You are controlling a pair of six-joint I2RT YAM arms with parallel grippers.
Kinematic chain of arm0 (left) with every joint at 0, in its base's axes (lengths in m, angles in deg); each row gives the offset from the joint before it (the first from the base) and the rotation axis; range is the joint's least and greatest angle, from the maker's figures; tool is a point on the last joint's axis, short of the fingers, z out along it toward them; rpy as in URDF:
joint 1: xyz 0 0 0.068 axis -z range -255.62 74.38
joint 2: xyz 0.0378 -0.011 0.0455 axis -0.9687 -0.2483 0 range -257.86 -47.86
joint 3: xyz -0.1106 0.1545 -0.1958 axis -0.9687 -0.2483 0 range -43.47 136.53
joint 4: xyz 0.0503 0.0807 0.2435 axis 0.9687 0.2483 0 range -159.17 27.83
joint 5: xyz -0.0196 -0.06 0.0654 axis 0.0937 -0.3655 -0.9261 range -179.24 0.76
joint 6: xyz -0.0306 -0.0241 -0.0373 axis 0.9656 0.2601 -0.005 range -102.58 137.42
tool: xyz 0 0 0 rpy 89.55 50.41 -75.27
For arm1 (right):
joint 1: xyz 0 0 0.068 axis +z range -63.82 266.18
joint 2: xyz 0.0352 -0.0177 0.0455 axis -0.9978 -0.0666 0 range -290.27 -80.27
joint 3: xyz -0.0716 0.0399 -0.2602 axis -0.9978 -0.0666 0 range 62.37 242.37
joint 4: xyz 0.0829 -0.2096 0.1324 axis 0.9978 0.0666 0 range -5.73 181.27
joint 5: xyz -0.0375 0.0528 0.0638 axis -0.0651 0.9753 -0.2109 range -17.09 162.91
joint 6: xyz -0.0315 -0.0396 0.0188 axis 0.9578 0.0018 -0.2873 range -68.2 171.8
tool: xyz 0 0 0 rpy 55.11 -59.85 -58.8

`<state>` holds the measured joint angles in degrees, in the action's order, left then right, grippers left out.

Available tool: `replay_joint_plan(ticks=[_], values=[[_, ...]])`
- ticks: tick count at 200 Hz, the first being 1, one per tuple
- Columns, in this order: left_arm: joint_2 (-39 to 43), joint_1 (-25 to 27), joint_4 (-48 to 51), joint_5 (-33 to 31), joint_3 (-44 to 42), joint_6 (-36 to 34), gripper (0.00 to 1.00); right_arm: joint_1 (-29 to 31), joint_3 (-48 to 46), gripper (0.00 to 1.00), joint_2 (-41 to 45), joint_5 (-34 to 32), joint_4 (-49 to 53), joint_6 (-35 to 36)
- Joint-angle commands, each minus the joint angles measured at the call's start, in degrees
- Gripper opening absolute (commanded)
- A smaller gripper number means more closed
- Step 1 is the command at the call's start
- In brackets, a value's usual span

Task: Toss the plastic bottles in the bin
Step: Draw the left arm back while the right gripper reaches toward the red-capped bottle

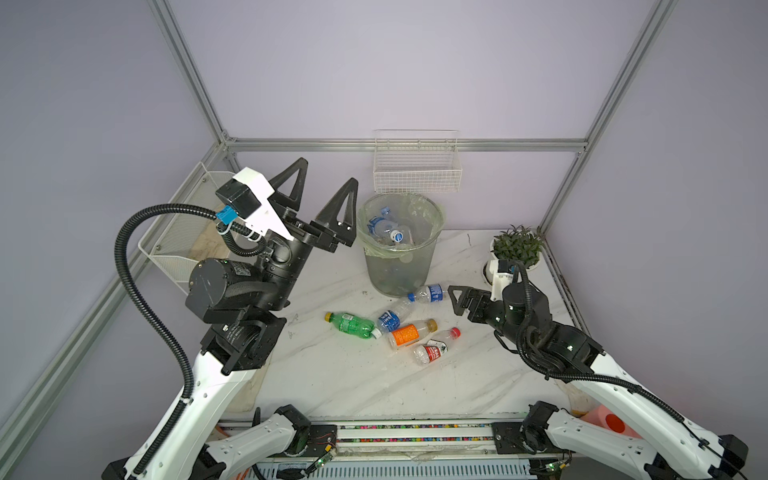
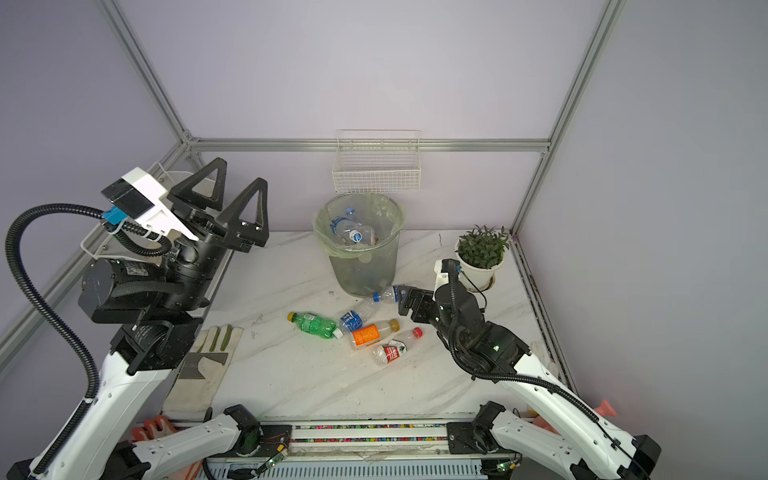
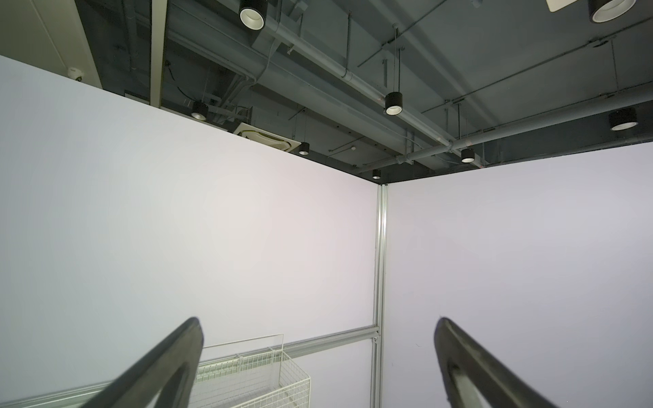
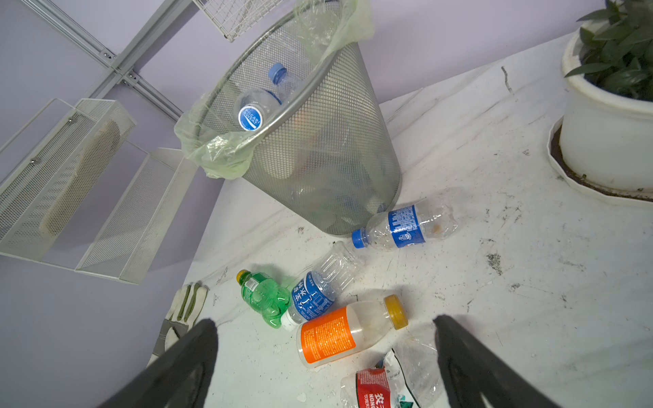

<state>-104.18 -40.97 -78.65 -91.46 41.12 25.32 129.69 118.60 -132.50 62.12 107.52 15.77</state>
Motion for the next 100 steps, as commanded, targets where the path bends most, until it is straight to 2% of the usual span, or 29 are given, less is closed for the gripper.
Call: replay_joint_plan(ticks=[1, 100], values=[[3.0, 0.2, -0.8, -1.3, -3.9, -0.1, 1.0, -0.1, 0.8, 0.97, -1.1, 0.8, -1.9, -1.0], [12.2, 0.2, 3.2, -9.3, -21.2, 2.4, 1.0, -0.1, 0.4, 0.97, -5.4, 2.4, -4.2, 0.4]])
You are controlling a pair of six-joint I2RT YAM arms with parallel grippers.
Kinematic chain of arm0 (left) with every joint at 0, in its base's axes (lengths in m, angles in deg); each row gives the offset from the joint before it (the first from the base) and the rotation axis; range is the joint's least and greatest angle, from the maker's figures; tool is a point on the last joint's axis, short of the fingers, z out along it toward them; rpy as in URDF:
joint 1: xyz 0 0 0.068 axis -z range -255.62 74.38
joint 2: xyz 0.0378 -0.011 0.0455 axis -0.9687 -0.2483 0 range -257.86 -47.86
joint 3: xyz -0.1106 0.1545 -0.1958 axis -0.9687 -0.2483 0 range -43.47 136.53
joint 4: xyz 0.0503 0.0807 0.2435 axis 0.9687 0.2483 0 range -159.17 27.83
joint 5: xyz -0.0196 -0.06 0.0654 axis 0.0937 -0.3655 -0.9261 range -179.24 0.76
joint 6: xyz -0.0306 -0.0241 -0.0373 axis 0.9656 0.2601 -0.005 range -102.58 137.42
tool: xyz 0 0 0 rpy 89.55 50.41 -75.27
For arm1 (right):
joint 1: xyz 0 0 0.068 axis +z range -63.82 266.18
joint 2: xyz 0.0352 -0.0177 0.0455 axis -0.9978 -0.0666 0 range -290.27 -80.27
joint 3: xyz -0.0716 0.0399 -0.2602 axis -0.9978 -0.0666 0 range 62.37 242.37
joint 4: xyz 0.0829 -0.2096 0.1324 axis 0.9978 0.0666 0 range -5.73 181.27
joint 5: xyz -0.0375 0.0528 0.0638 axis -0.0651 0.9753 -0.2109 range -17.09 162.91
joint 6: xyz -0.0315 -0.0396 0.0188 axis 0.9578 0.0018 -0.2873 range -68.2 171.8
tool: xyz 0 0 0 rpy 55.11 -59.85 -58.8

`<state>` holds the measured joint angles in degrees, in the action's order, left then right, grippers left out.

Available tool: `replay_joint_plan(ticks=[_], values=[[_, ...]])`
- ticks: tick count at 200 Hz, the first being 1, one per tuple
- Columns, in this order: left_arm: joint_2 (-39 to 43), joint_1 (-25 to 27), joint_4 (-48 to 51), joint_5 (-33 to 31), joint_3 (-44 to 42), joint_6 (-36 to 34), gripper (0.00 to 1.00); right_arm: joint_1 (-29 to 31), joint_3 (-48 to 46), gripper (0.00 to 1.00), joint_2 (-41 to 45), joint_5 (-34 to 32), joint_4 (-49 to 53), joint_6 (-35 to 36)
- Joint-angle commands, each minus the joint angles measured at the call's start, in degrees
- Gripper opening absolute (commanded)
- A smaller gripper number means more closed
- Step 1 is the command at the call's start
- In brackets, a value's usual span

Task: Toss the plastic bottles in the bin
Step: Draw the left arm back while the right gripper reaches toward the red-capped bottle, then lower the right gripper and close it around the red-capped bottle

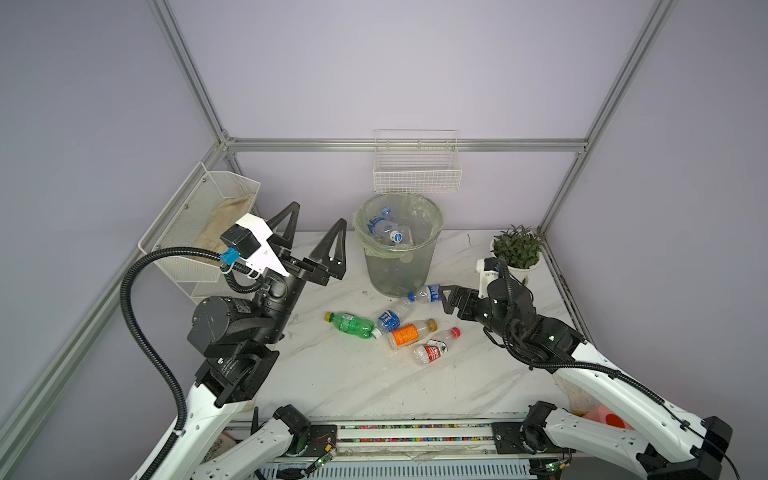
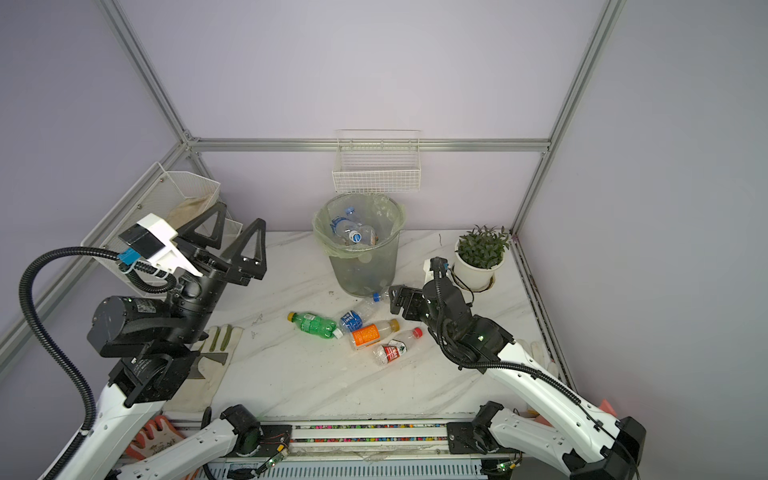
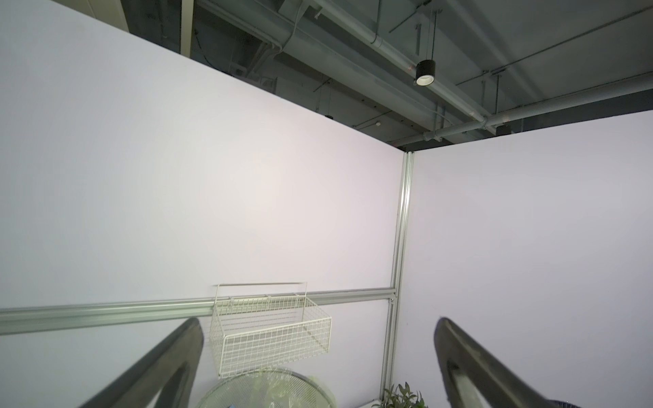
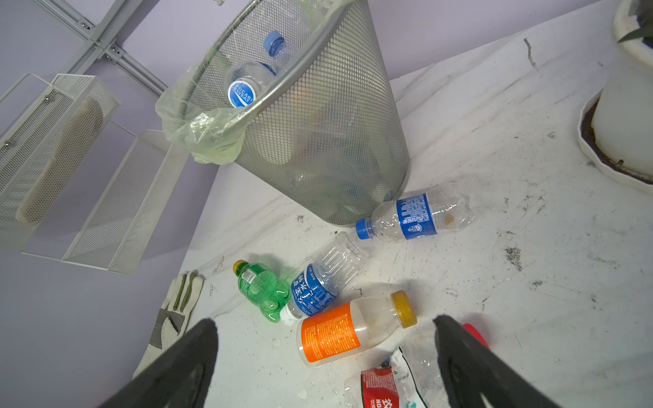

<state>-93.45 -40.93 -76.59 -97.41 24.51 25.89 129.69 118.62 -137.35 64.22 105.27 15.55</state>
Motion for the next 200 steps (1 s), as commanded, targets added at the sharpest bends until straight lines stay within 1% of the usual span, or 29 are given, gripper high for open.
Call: replay_joint_plan(ticks=[1, 34, 39, 71, 128, 176, 200], values=[[1.5, 0.2, 1.2, -3.5, -4.8, 1.9, 1.0, -0.1, 0.4, 0.97, -0.6, 0.3, -2.0, 0.6], [3.6, 0.2, 3.5, -5.9, -9.9, 3.5, 1.0, -0.1, -0.5, 0.97, -1.6, 0.8, -2.4, 0.7], [4.0, 0.2, 3.7, -6.3, -10.7, 5.3, 1.0, -0.1, -0.7, 0.97, -1.7, 0.8, -2.5, 0.5], [5.9, 0.3, 6.3, -8.3, -15.0, 8.0, 1.0, -0.1, -1.4, 0.97, -2.9, 0.8, -2.5, -0.7], [9.3, 0.2, 11.2, -11.0, -20.2, 12.0, 1.0, -0.1, -1.3, 0.97, -7.6, -1.5, 1.3, -8.1], [12.2, 0.2, 14.0, -12.8, -22.7, 13.7, 1.0, -0.2, -0.8, 0.97, -11.8, 6.2, 2.8, -12.8], [13.2, 0.1, 15.3, -13.2, -22.9, 14.0, 1.0, -1.3, -3.2, 0.97, -10.9, 7.9, 2.3, -14.5]])
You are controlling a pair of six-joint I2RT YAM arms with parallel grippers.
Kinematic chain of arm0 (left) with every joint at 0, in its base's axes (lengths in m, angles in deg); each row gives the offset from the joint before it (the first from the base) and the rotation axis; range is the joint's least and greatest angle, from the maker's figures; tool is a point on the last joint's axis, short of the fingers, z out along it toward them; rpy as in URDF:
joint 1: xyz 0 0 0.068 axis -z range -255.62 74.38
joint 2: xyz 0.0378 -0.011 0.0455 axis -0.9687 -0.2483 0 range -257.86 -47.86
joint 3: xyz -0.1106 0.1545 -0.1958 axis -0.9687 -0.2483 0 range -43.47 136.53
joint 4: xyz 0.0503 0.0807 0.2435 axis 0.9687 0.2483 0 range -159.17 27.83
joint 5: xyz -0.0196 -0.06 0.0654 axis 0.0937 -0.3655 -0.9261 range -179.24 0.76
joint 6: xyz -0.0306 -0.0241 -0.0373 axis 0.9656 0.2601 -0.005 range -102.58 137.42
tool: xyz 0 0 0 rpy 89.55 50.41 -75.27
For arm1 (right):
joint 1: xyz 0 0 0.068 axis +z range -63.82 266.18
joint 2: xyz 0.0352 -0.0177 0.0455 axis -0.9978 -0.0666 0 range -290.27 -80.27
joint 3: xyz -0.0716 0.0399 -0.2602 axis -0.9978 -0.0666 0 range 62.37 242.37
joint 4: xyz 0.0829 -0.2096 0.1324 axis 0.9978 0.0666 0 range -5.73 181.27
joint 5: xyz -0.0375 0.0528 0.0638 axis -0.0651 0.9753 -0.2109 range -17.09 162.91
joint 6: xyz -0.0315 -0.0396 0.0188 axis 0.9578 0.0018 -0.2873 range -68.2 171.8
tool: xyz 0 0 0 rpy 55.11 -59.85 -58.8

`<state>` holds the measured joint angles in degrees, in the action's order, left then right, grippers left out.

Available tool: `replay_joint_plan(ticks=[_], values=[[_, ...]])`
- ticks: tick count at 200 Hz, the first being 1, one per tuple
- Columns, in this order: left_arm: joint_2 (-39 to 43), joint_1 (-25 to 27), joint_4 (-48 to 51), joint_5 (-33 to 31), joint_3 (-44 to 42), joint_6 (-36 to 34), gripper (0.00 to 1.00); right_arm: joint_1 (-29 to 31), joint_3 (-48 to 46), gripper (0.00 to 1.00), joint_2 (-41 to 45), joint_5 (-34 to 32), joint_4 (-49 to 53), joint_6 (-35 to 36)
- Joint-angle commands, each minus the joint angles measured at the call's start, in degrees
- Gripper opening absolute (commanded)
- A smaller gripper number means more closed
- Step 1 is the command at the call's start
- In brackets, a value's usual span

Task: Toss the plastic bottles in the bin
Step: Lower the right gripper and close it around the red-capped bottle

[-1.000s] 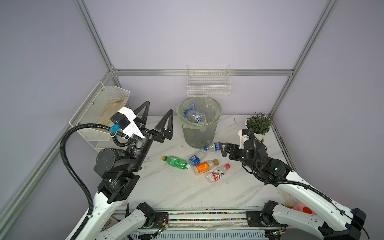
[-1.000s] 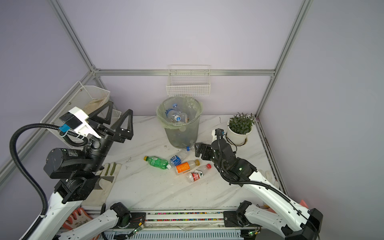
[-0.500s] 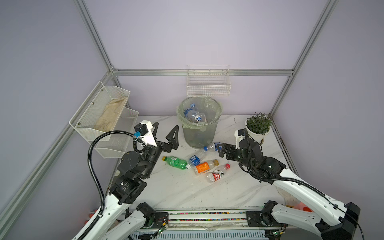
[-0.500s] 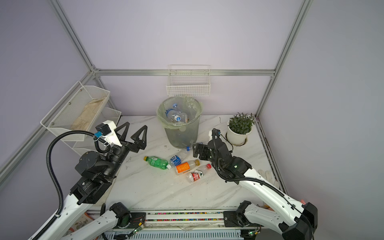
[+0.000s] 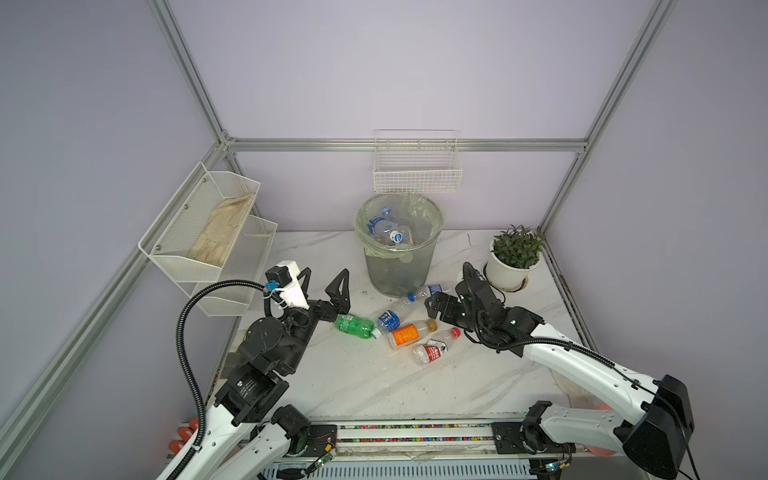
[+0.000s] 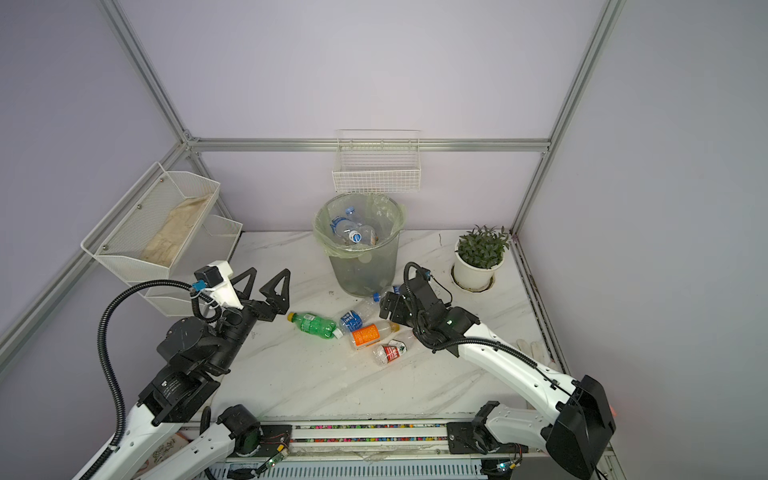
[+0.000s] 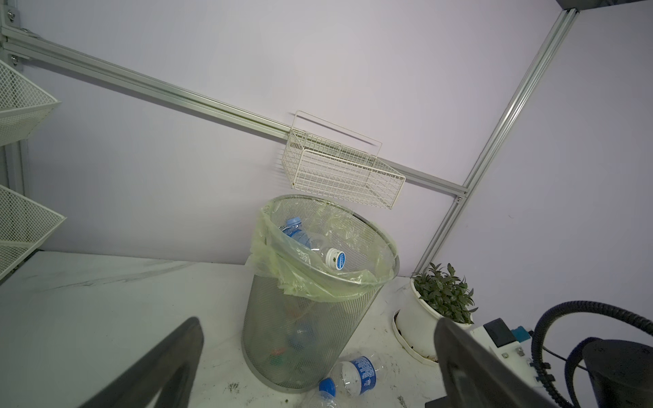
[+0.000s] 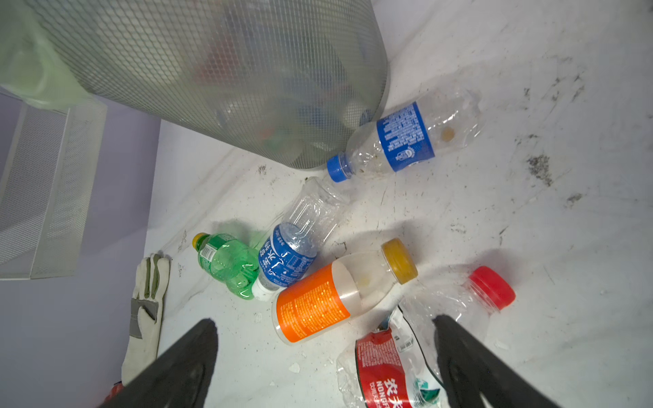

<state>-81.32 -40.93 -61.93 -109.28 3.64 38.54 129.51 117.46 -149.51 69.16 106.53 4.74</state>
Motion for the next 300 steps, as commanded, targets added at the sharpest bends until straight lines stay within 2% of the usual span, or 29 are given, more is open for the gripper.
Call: replay_joint_plan(ticks=[1, 27, 77, 144, 193, 300], values=[[1.1, 0.2, 0.8, -1.3, -2.0, 1.4, 1.0, -1.2, -2.2, 0.97, 1.4, 2.9, 1.0, -3.9], [2.4, 0.2, 1.9, -1.8, -2.7, 1.9, 1.0, -2.7, -4.6, 0.97, 2.5, 3.0, 1.7, -7.3], [4.1, 0.2, 2.5, -2.4, -4.5, 3.3, 1.0, -3.5, -10.4, 0.97, -0.2, 8.4, 1.5, -13.9], [5.4, 0.2, 3.5, -3.6, -5.7, 4.1, 1.0, -3.5, -16.0, 0.97, -1.5, 8.9, 0.2, -20.5], [5.6, 0.2, 3.7, -3.8, -6.2, 5.0, 1.0, -3.4, -18.8, 0.95, -5.9, 14.9, -7.9, -23.4], [6.6, 0.2, 5.0, -4.4, -6.2, 5.2, 1.0, -3.3, -20.7, 0.84, -8.0, 14.8, -13.6, -26.4]])
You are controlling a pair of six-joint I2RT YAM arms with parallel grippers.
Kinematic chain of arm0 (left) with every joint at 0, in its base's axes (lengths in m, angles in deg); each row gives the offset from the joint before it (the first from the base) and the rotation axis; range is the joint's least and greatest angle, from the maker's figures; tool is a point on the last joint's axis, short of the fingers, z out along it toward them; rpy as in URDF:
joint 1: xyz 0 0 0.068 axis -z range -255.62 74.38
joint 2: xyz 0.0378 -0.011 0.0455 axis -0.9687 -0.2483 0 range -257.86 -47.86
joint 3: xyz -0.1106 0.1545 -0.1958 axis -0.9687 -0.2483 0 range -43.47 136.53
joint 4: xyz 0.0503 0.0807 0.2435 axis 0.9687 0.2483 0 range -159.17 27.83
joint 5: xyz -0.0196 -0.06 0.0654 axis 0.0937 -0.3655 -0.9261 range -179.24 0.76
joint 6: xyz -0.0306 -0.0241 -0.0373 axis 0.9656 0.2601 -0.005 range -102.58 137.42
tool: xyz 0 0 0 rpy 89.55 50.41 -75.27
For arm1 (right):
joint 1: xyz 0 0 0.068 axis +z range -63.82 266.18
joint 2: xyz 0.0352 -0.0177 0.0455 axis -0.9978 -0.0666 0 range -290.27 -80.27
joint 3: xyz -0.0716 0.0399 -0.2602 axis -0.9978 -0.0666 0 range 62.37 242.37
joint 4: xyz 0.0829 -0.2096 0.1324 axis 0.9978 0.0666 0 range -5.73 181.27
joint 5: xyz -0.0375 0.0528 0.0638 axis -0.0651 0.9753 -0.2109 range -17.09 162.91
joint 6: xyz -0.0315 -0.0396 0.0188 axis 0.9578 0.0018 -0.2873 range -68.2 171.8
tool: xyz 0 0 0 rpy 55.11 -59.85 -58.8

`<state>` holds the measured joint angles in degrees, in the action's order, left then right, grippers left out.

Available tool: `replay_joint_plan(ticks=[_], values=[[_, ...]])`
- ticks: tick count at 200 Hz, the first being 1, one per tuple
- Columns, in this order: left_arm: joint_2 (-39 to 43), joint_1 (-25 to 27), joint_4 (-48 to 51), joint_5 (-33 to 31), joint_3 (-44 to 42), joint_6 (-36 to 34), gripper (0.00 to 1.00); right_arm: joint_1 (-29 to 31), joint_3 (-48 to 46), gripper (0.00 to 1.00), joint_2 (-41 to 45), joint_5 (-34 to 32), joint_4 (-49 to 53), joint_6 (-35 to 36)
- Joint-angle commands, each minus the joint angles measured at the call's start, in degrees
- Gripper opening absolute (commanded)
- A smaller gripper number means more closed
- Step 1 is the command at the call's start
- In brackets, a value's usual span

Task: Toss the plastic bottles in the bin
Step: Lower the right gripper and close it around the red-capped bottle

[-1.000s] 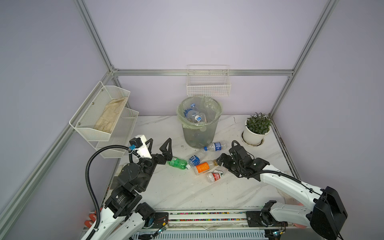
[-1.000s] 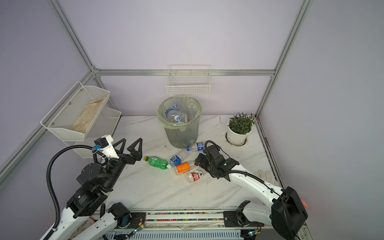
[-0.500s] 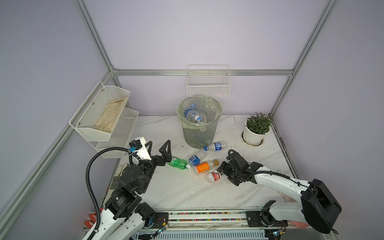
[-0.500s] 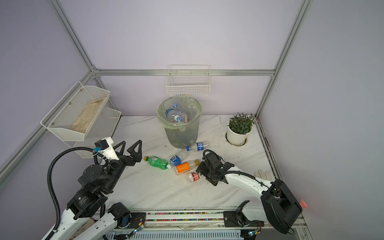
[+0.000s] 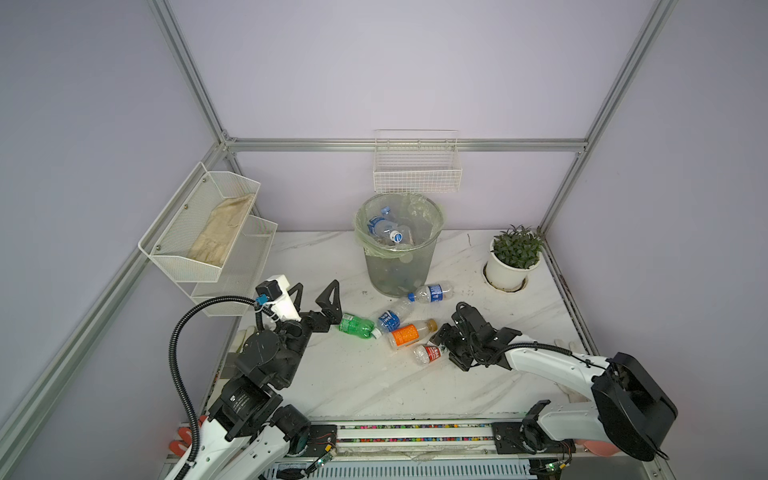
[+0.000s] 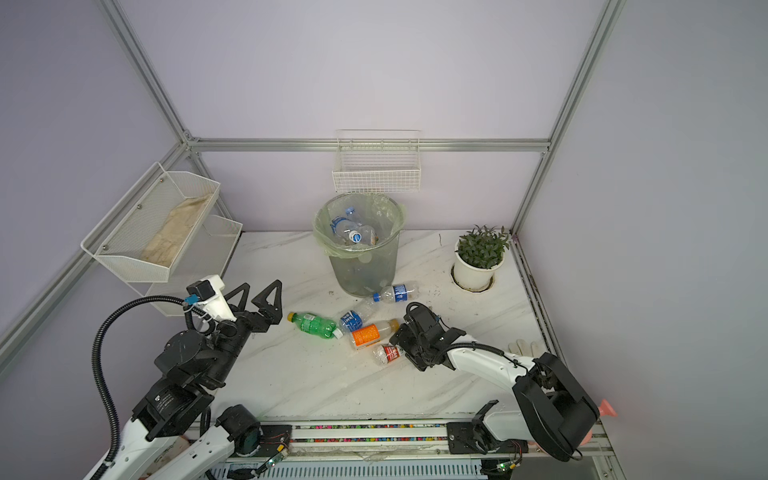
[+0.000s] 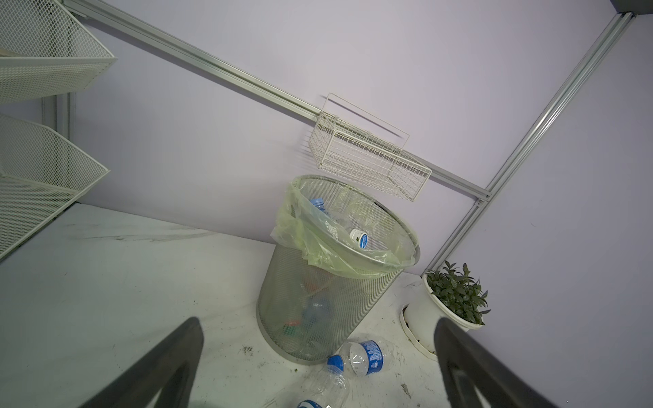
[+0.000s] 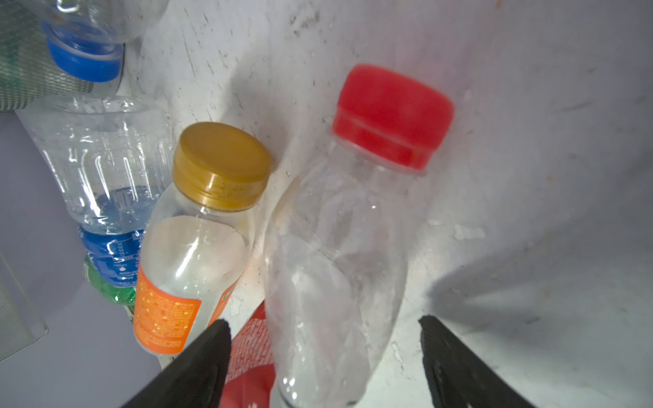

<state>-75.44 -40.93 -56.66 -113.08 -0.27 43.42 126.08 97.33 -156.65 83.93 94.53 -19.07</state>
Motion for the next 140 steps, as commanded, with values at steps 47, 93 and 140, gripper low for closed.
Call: replay_joint_plan(ticks=[47, 93, 140], values=[[1.4, 0.2, 0.3, -1.0, -2.2, 0.2, 1.0, 0.2, -0.4, 0.77, -0.9, -1.8, 0.0, -3.0], [1.7, 0.2, 0.5, -1.3, -2.2, -0.1, 1.0, 0.2, -1.4, 0.66, 0.1, -2.2, -1.6, -4.3], [1.8, 0.1, 0.7, -1.2, -2.1, -0.1, 1.0, 0.3, -1.3, 0.47, -0.1, -2.1, -2.3, -4.3]])
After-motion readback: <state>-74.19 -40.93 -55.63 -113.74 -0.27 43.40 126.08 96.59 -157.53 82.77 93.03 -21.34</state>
